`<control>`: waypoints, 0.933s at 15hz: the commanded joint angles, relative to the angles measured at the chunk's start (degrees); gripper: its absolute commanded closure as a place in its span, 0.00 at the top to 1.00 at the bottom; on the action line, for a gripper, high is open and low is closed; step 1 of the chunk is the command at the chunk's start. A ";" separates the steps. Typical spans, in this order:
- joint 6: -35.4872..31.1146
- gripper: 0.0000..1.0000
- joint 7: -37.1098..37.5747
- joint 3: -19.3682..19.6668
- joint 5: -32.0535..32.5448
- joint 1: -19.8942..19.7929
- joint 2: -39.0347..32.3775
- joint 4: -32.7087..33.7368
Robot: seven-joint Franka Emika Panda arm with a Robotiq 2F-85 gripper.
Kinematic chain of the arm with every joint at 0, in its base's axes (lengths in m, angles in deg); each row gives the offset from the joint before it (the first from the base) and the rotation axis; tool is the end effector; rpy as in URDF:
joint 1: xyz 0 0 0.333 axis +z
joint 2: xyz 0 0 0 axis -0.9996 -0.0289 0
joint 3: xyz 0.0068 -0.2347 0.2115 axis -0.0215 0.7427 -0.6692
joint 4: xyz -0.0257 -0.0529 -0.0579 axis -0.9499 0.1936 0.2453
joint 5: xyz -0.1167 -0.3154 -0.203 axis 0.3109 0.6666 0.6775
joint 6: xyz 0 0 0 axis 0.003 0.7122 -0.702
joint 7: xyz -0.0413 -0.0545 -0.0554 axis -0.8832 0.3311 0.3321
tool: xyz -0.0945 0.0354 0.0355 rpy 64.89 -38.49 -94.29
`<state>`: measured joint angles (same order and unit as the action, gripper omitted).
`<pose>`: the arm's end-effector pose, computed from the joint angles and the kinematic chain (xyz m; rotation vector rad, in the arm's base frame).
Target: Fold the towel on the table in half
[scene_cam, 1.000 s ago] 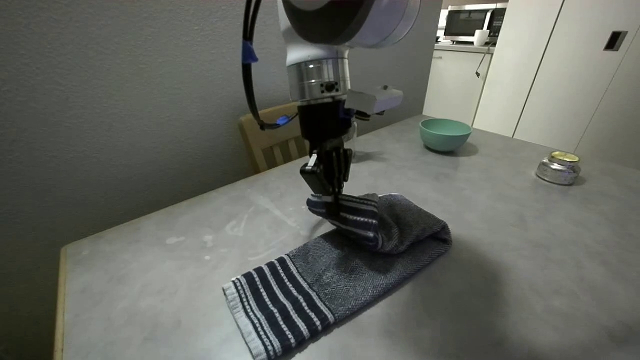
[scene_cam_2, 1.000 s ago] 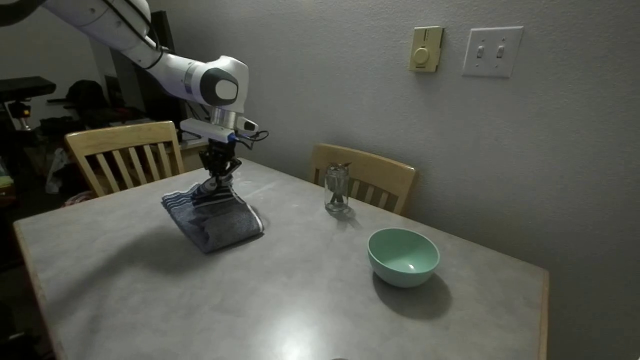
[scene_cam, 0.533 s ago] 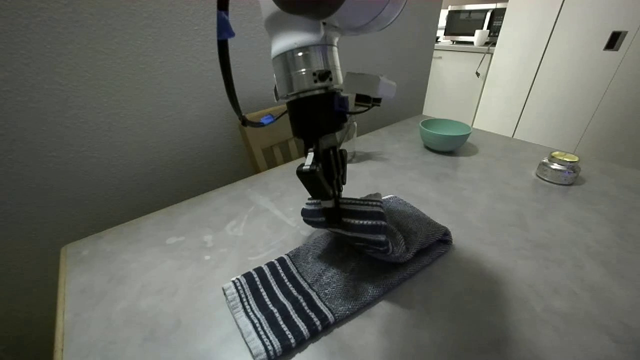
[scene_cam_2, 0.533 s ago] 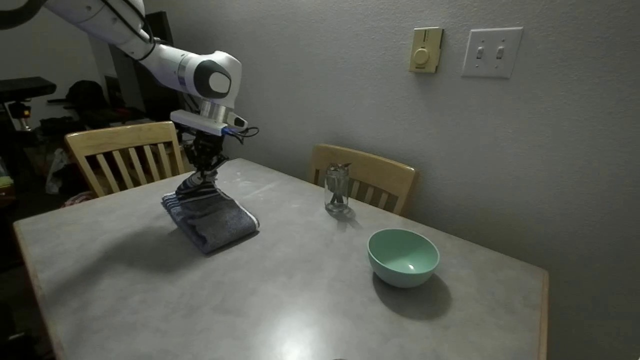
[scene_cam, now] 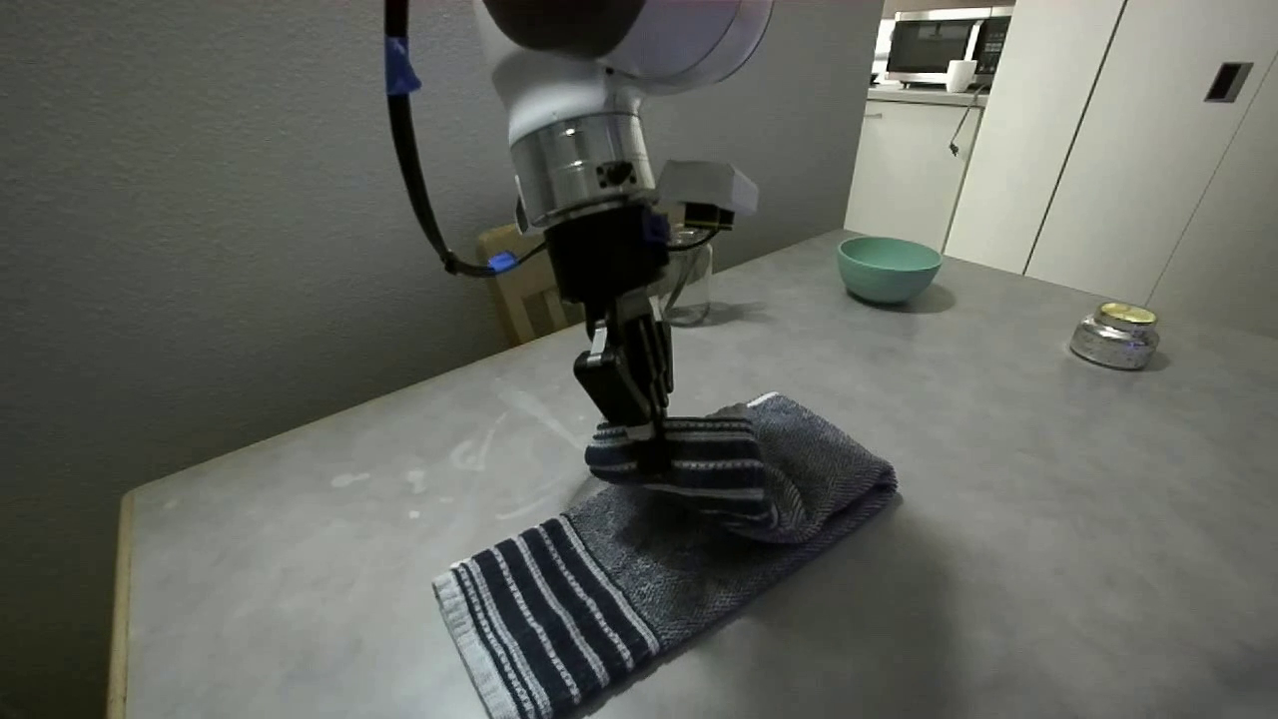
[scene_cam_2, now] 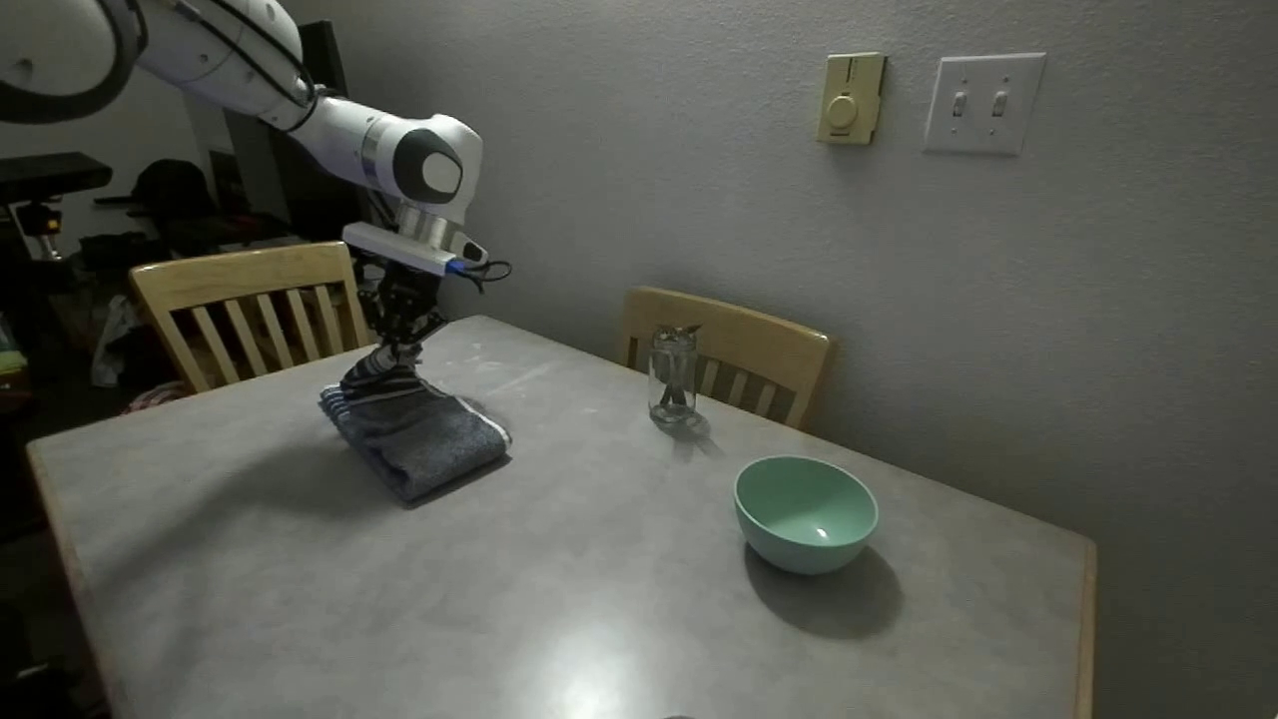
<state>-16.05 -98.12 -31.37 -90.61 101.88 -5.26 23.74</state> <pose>0.6703 0.2789 0.2303 -2.7499 -0.9132 0.5470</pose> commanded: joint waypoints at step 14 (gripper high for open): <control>3.39 0.40 -2.37 -1.52 -5.39 -3.53 -9.09 13.20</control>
<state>-12.48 -98.28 -31.36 -93.18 101.34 -13.97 37.07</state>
